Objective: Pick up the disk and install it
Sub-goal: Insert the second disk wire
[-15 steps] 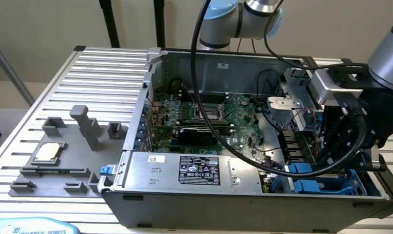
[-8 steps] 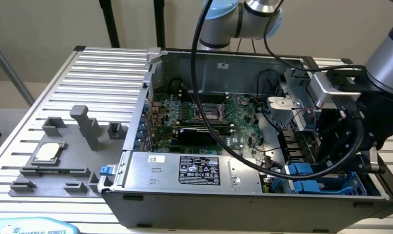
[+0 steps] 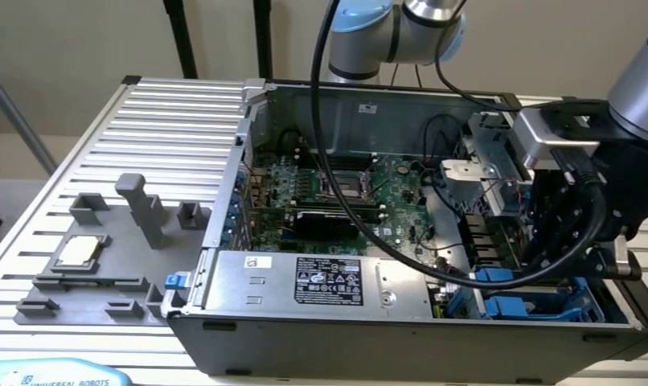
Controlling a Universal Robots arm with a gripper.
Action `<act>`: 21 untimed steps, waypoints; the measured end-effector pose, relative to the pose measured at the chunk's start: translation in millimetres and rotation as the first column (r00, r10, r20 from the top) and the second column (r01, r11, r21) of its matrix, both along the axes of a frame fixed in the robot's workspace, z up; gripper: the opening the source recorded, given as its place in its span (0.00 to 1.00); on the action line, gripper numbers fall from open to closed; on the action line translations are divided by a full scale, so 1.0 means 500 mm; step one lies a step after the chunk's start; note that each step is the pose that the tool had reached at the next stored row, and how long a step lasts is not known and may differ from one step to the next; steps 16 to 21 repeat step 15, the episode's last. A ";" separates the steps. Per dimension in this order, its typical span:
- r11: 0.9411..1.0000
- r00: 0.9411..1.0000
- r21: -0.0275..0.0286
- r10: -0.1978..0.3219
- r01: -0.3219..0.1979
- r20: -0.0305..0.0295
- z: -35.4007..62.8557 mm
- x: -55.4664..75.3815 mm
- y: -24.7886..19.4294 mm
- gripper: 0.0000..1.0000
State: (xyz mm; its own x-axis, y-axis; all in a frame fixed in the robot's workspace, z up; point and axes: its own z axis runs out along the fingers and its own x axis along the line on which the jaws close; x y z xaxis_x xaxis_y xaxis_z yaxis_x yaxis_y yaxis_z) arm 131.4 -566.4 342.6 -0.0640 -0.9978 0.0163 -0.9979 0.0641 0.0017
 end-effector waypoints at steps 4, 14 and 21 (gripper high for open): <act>1.000 1.000 0.000 0.000 0.000 0.011 0.007 -0.016 -0.0001 0.25; 1.000 1.000 0.000 0.000 0.000 0.027 0.011 -0.030 -0.0001 0.25; 1.000 1.000 0.000 0.000 0.000 0.027 0.011 -0.030 -0.0001 0.25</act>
